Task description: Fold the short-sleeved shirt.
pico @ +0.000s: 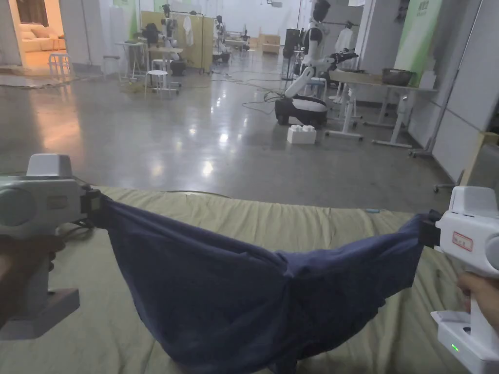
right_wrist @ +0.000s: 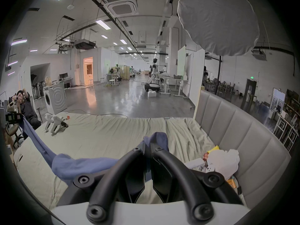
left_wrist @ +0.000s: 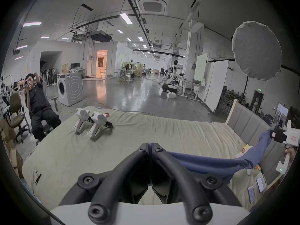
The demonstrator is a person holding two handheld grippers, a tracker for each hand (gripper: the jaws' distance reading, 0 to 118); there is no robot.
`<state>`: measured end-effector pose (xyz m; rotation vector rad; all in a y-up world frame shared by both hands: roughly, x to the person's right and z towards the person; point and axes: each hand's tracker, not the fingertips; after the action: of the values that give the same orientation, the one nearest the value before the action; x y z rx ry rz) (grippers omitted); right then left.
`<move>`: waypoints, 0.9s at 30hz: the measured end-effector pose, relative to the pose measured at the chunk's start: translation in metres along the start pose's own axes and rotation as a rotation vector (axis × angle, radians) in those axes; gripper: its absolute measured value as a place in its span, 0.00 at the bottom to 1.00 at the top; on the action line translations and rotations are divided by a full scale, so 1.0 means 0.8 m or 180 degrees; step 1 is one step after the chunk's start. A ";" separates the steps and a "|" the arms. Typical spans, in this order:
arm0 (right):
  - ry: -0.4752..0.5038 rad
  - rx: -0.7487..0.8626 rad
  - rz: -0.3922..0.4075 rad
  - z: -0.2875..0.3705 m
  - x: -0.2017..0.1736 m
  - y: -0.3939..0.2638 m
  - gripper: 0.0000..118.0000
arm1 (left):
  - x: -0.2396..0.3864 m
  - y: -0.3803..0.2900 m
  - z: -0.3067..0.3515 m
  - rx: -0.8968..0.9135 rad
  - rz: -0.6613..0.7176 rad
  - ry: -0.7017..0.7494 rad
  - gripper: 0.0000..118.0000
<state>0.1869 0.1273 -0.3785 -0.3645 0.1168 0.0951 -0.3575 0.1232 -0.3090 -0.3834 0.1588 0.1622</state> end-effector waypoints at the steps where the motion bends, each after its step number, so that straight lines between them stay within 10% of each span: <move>1: -0.0007 0.0080 0.0013 -0.005 -0.003 0.007 0.03 | 0.002 0.007 -0.004 0.0021 -0.0015 0.0008 0.00; 27: -0.0306 0.0733 0.0291 -0.082 -0.002 0.135 0.03 | 0.009 0.123 -0.082 0.0500 -0.0261 0.0298 0.00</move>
<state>0.1670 0.2036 -0.4770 -0.1243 0.0486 0.1874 -0.3772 0.1890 -0.4055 -0.2407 0.2462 0.0504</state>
